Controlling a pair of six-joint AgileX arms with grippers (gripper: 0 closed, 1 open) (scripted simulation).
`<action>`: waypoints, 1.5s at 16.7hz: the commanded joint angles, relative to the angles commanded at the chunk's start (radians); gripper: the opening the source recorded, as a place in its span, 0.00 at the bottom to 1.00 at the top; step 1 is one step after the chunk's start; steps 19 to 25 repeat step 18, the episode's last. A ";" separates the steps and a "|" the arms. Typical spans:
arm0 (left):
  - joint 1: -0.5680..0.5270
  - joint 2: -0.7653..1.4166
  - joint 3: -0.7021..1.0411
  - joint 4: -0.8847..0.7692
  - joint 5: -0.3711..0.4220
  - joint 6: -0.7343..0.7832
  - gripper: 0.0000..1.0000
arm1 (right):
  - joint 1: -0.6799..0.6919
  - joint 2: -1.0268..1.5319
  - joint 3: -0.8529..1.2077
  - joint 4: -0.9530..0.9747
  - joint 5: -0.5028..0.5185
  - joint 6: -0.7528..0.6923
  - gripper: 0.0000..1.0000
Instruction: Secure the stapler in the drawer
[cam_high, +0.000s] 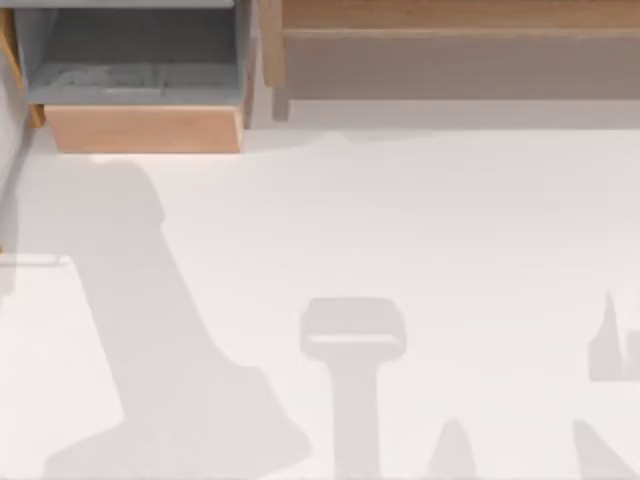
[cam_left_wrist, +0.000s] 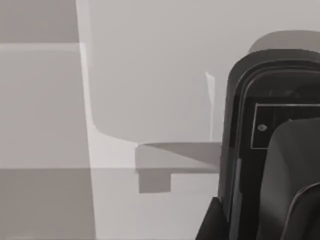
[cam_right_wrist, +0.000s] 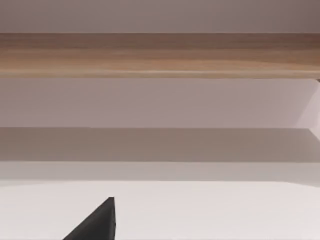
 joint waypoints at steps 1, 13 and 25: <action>0.000 0.000 0.000 0.000 0.000 0.000 0.15 | 0.000 0.000 0.000 0.000 0.000 0.000 1.00; 0.000 0.000 0.000 0.000 0.000 0.000 1.00 | 0.000 0.000 0.000 0.000 0.000 0.000 1.00; 0.000 0.000 0.000 0.000 0.000 0.000 1.00 | 0.000 0.000 0.000 0.000 0.000 0.000 1.00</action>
